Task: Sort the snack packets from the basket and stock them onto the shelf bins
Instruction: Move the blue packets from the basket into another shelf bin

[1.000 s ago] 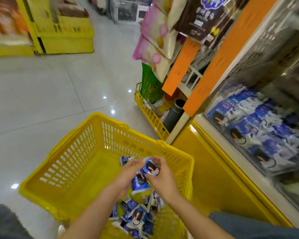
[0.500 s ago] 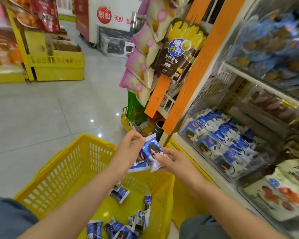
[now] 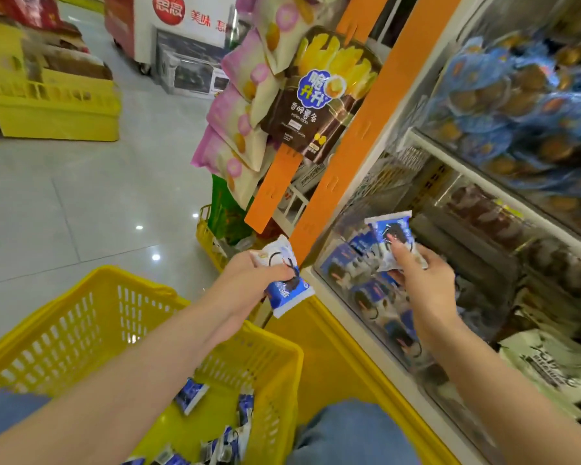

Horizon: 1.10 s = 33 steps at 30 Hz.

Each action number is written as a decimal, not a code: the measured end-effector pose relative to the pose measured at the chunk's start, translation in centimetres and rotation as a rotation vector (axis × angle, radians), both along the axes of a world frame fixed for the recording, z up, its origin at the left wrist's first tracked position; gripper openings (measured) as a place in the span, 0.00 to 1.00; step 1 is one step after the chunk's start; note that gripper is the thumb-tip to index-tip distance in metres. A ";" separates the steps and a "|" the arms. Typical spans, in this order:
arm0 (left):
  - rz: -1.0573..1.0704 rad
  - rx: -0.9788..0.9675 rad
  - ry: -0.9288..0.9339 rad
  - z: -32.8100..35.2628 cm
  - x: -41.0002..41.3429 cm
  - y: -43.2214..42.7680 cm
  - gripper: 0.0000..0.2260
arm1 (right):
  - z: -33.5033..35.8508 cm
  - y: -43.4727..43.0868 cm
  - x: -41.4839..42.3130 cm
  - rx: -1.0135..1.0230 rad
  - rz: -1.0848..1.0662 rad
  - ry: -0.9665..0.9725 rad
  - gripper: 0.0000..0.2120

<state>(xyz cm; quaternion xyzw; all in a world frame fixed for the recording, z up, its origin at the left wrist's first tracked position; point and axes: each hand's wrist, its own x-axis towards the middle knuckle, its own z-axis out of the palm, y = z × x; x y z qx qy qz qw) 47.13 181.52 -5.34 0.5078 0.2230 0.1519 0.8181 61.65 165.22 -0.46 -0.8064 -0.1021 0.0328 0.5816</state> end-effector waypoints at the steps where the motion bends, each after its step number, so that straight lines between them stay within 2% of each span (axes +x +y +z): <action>1: -0.008 0.007 -0.015 -0.1 0.6 -0.2 0.07 | 0.1 -0.3 1.6 -0.012 -0.081 -0.041 0.26; 3: -0.041 0.026 -0.041 -0.2 1.8 -0.5 0.04 | 0.4 -0.8 4.5 -0.110 -0.218 -0.106 0.29; 5: -0.049 0.049 -0.022 -0.4 2.9 -0.6 0.03 | 0.2 -1.3 7.6 -0.290 -0.284 -0.160 0.28; 8: -0.018 0.087 0.012 -0.8 4.5 -0.2 0.04 | -0.4 -1.1 11.2 -0.491 -0.260 -0.163 0.14; 10: -0.025 0.077 -0.008 -1.2 5.4 -0.1 0.05 | -0.6 -0.2 13.2 -0.606 -0.246 -0.188 0.20; 12: -0.036 0.064 -0.028 -1.6 6.2 -0.1 0.05 | -0.5 0.9 15.1 -0.746 -0.207 -0.208 0.19; 16: -0.017 0.093 -0.060 -2.1 7.8 -0.1 0.08 | -0.8 2.5 18.5 -0.720 -0.274 -0.206 0.28; 20: 0.029 0.136 -0.082 -2.4 8.9 0.2 0.06 | -1.6 3.6 20.6 -0.684 -0.276 -0.301 0.30; 24: 0.015 0.142 -0.071 -3.0 9.5 0.6 0.07 | -2.7 3.8 22.2 -0.709 -0.224 -0.363 0.27; 30: -0.009 0.107 -0.087 -3.3 10.0 0.4 0.06 | -4.3 3.0 23.6 -0.813 -0.223 -0.411 0.15; 33: -0.021 0.134 -0.057 -3.3 9.9 0.3 0.06 | -3.6 3.3 23.0 -0.968 -0.201 -0.454 0.20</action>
